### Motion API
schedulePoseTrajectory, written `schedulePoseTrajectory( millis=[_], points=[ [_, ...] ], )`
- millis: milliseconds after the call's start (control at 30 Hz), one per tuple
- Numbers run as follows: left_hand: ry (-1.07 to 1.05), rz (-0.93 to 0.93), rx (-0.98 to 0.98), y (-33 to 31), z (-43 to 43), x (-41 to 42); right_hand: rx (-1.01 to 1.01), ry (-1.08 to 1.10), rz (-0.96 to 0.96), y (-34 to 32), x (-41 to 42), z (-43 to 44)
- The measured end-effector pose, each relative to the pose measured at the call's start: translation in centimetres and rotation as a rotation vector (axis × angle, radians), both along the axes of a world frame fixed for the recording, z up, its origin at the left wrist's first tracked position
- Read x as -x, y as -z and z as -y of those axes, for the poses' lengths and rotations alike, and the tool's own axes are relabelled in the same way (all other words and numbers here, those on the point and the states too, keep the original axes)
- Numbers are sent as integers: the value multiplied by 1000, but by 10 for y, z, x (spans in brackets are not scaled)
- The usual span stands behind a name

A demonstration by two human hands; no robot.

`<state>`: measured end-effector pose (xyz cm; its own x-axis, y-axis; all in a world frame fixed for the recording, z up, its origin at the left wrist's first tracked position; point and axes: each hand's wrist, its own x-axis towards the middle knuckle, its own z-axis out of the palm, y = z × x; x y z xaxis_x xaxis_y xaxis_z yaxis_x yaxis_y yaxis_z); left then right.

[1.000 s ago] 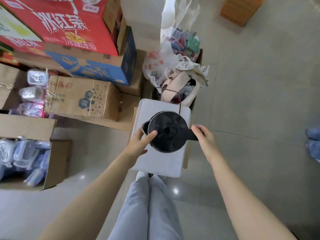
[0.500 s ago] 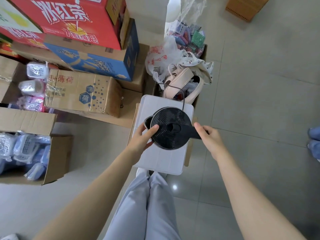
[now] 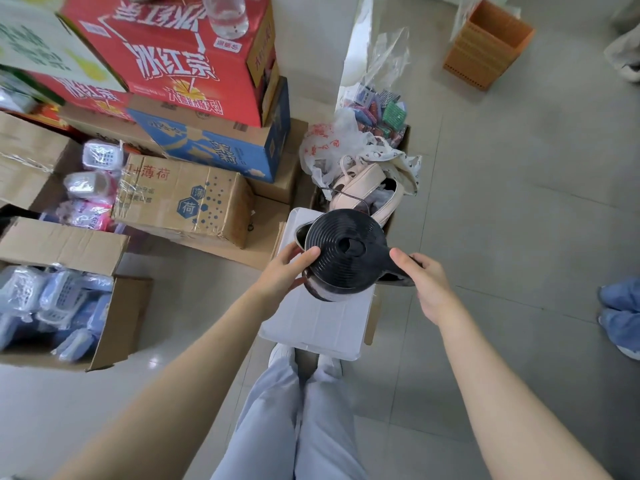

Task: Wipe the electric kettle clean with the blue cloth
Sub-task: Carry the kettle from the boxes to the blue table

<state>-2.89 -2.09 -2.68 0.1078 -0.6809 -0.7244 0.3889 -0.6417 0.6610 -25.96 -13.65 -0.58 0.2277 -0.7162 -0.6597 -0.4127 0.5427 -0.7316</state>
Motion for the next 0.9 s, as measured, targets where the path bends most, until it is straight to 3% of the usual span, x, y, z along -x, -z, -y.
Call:
schedulePoseTrajectory(
  millis=[167,367,600,900],
  points=[
    [31,34,81,-53,-10,1,53,-64,67,-61,-3,16],
    [-60,215,225,-135,-48,5,131,-219,204,-143,-25,23],
    [-368,330,331,-203,-134,-16,174,-424,372,-218,-104,-21],
    [-845,399,361,-221,-316,-80,127,-751,447,-256,-283,-168]
  ],
)
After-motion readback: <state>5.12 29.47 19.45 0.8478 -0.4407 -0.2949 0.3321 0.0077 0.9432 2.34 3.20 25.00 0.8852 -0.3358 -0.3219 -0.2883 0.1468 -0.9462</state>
